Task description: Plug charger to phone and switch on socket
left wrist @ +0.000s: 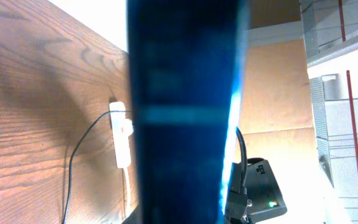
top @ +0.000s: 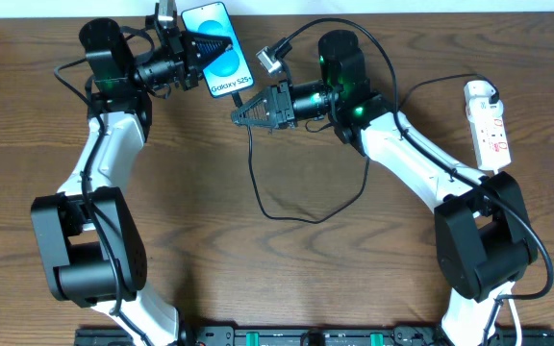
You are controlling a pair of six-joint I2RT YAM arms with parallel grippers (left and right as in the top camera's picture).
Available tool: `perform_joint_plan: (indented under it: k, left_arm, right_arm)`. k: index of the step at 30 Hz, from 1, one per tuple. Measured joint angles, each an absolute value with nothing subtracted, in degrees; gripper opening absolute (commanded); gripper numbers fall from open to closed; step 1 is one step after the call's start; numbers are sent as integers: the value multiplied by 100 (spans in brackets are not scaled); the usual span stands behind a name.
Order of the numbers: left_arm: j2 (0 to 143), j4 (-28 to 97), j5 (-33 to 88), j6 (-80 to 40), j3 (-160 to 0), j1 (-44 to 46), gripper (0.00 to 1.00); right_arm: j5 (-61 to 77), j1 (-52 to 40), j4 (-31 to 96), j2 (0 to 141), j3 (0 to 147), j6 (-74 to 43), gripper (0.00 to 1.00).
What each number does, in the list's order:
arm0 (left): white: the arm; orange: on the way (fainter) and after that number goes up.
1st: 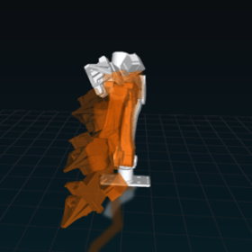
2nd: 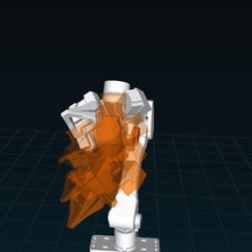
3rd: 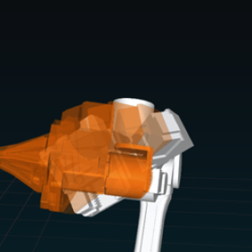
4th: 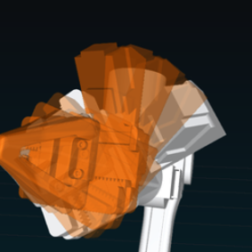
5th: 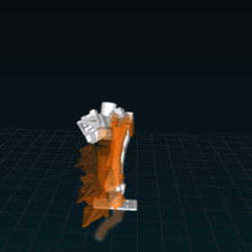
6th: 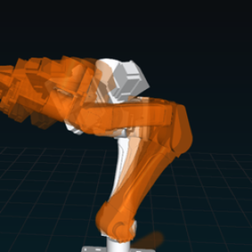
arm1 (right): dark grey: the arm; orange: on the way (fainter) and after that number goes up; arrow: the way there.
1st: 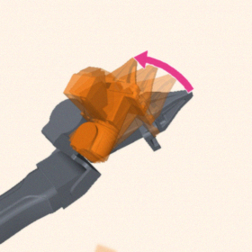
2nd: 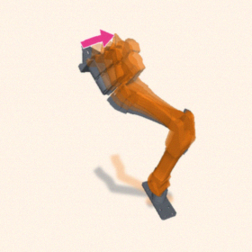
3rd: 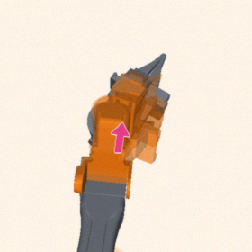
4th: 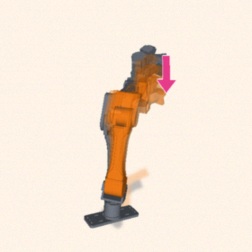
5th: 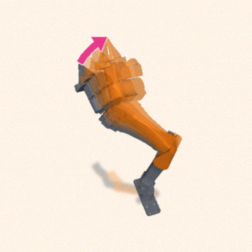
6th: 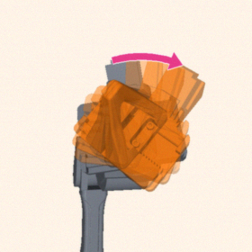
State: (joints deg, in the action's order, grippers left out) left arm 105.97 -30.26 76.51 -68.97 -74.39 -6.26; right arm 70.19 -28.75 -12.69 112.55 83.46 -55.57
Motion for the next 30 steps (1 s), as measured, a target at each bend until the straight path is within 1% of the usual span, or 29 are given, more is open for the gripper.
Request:
perform_joint_plan:
  k: [30]
  left_arm:
    - [10597, -3026, 7653, -6895, -7439, -624, 7]
  right_arm:
    - [7008, -2873, -1319, 11255, 8346, -5618, 1]
